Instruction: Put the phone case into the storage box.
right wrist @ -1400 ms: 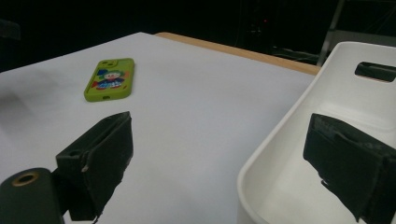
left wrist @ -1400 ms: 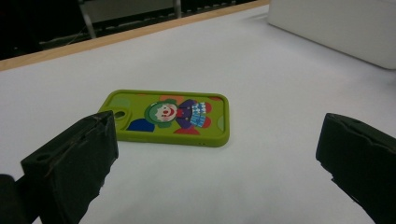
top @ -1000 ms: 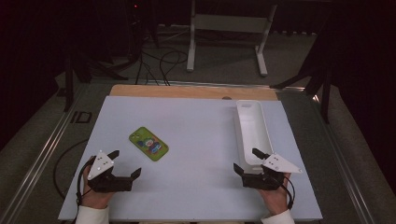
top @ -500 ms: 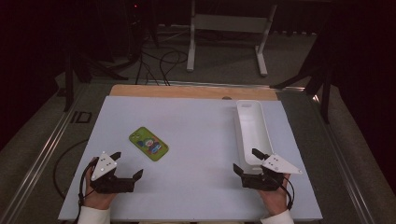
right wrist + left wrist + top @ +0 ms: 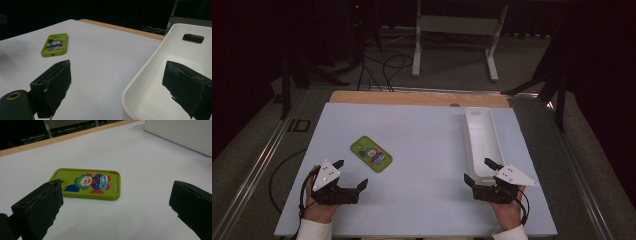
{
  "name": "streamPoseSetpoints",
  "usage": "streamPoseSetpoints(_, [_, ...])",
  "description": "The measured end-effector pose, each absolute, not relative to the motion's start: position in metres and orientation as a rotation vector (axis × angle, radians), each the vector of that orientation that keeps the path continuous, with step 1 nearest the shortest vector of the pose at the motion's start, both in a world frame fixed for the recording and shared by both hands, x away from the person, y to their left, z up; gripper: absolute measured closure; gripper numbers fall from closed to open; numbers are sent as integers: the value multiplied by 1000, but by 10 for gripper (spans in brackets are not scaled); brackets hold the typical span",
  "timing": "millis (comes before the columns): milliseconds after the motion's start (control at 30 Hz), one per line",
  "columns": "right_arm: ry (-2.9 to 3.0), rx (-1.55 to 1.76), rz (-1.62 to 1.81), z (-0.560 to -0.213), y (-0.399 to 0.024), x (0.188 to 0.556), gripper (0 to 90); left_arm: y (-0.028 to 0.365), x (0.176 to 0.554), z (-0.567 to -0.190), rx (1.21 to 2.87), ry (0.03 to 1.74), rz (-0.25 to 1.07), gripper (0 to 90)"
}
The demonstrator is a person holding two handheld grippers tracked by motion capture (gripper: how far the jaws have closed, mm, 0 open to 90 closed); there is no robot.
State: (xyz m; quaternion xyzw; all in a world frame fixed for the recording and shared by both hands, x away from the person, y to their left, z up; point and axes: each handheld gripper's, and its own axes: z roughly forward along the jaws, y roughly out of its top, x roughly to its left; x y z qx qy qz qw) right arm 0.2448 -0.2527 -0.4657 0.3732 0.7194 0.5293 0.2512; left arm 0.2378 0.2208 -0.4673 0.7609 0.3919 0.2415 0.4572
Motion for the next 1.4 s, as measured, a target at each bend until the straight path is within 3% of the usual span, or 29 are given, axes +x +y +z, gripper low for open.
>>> streamPoseSetpoints(1400, [1963, 1026, 1426, -465, -253, 246, 84, 202, 281, -452, 1894, 970, 566, 0])
